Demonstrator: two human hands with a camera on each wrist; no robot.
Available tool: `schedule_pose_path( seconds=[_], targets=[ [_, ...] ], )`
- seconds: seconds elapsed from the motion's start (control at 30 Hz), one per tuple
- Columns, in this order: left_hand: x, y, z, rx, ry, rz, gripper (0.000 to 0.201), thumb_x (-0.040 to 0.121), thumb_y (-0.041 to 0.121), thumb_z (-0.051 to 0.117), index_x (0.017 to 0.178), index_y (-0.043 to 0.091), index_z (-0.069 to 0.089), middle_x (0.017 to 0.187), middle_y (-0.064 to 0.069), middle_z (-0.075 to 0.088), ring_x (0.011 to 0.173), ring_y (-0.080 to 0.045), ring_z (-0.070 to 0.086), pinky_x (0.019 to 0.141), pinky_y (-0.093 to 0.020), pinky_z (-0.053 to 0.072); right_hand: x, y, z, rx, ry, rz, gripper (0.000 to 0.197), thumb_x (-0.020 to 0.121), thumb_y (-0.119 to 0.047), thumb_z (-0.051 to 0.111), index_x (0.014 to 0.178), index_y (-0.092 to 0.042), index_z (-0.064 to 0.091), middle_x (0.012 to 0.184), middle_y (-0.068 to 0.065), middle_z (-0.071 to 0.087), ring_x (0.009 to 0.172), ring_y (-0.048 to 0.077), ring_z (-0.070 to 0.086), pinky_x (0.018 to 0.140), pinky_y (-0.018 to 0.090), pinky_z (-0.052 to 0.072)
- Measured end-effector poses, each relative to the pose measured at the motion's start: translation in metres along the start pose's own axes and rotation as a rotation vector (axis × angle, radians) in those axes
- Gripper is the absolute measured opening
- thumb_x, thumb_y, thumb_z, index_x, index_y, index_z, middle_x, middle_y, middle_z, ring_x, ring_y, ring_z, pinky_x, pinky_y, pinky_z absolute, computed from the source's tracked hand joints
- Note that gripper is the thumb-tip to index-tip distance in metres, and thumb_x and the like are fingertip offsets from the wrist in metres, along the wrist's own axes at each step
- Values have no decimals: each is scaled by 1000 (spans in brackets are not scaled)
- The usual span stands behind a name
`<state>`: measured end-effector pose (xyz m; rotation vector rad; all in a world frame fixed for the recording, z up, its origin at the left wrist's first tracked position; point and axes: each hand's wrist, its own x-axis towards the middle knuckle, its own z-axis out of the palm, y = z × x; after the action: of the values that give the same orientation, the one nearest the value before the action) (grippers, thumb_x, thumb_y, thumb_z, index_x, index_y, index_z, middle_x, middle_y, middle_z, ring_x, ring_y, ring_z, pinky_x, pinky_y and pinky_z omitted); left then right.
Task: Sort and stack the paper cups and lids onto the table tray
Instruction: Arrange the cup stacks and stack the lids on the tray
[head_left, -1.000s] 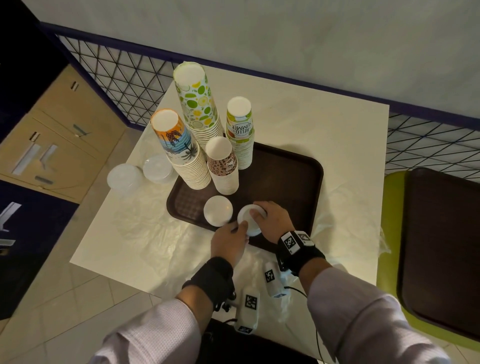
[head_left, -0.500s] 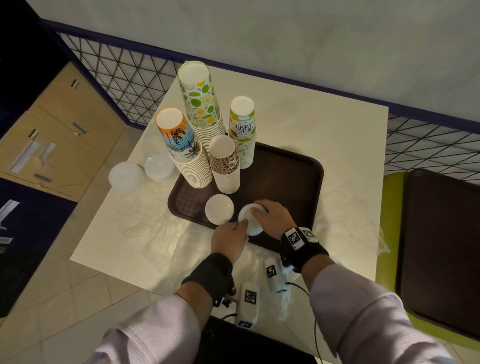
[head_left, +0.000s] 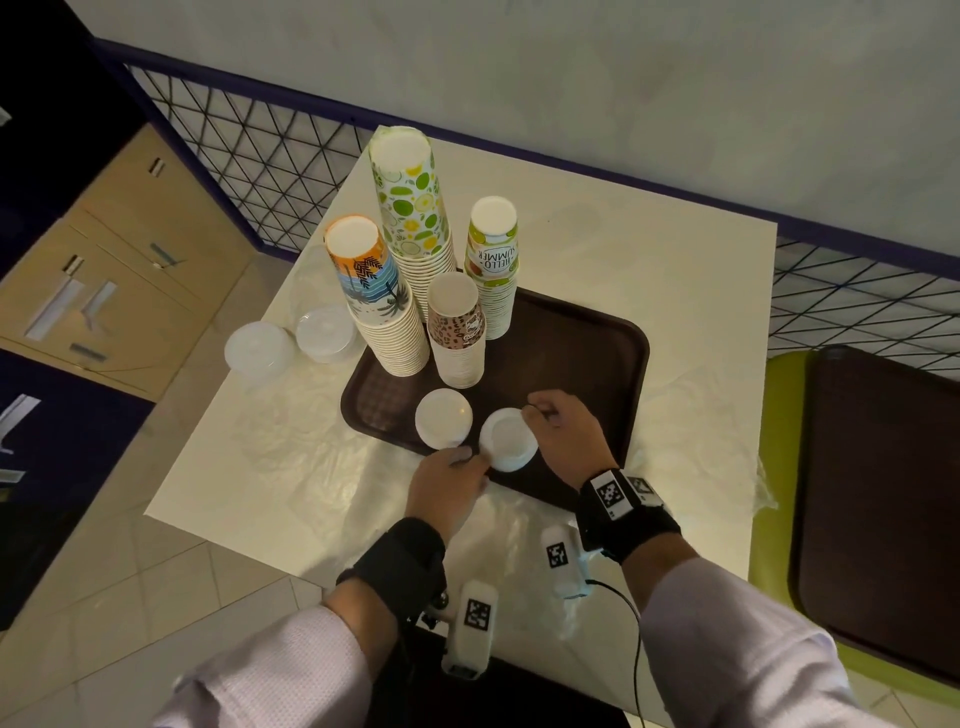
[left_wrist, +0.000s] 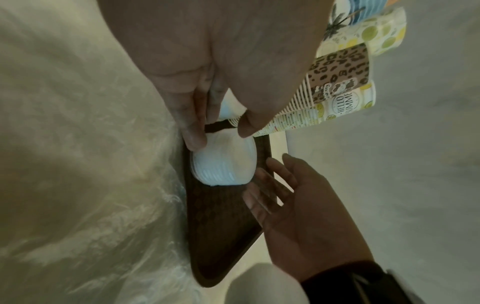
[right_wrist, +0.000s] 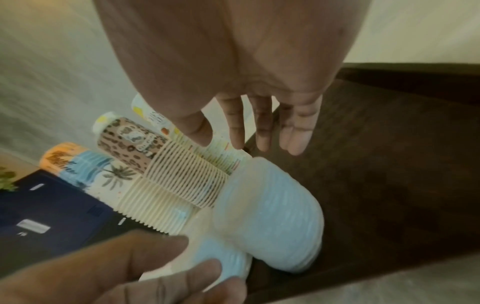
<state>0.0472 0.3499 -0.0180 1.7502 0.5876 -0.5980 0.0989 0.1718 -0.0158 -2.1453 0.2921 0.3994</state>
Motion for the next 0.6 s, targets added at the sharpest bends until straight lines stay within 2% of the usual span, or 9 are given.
schedule_pose_path(
  seconds=[0.03, 0.1, 0.17, 0.2, 0.3, 0.4, 0.47, 0.53, 0.6],
  targets=[
    [-2, -1, -6, -97, 9, -45, 37, 104, 25, 60, 137, 10, 62, 130, -11, 67, 123, -29, 64, 108, -44, 52, -4, -4, -3, -7, 41, -29, 22, 98, -35, 61, 118, -26, 64, 118, -2, 59, 103, 10, 59, 93, 25, 47],
    [-9, 0, -18, -55, 50, -69, 31, 97, 22, 68, 126, 13, 64, 110, -14, 73, 92, -27, 73, 85, -41, 63, -13, -15, -9, -27, 119, -99, 5, 97, -29, 63, 102, -29, 64, 108, -5, 56, 94, 10, 58, 86, 23, 48],
    [-16, 1, -37, 36, 77, -72, 22, 94, 20, 68, 115, 21, 65, 98, -7, 74, 75, -20, 67, 62, -31, 56, -23, -28, -13, -30, 176, -179, 7, 94, -25, 65, 89, -28, 61, 97, -6, 52, 84, 11, 56, 76, 14, 42],
    [-17, -3, -48, 89, 84, -45, 17, 93, 20, 67, 110, 23, 66, 95, -3, 73, 73, -18, 65, 57, -29, 51, -28, -36, -14, -18, 191, -217, 10, 93, -23, 66, 86, -26, 60, 93, -7, 51, 79, 10, 55, 71, 11, 39],
    [-18, -12, -89, 182, 191, 63, 6, 96, 21, 66, 94, 26, 69, 89, 3, 71, 76, -19, 63, 62, -31, 46, -42, -63, -10, 18, 143, -356, 13, 91, -19, 68, 82, -21, 58, 84, -5, 53, 74, 11, 53, 67, 12, 41],
    [-17, -18, -126, 202, 326, 144, 10, 97, 21, 64, 87, 21, 67, 91, 6, 68, 83, -22, 63, 71, -34, 47, -48, -88, 9, 5, 8, -474, 12, 90, -16, 69, 84, -17, 59, 83, -5, 54, 74, 13, 53, 66, 13, 41],
    [-11, -19, -153, 68, 403, 151, 8, 96, 15, 63, 89, 13, 64, 92, 2, 67, 82, -23, 59, 72, -34, 45, -48, -103, 26, -17, -69, -518, 11, 89, -18, 70, 85, -20, 59, 84, -7, 53, 74, 12, 53, 66, 11, 41],
    [-2, -17, -178, -74, 465, 147, 2, 91, 21, 64, 92, 19, 65, 93, 1, 67, 82, -24, 58, 76, -38, 47, -46, -116, 46, -25, -152, -550, 12, 89, -20, 70, 86, -22, 59, 85, -7, 53, 74, 11, 52, 67, 10, 39],
    [11, -12, -198, -183, 543, 141, 16, 85, 32, 64, 99, 25, 63, 96, 2, 64, 86, -24, 58, 78, -40, 48, -41, -127, 66, -25, -239, -545, 9, 90, -19, 70, 93, -18, 61, 91, -3, 54, 75, 7, 51, 68, 8, 39]
  ],
)
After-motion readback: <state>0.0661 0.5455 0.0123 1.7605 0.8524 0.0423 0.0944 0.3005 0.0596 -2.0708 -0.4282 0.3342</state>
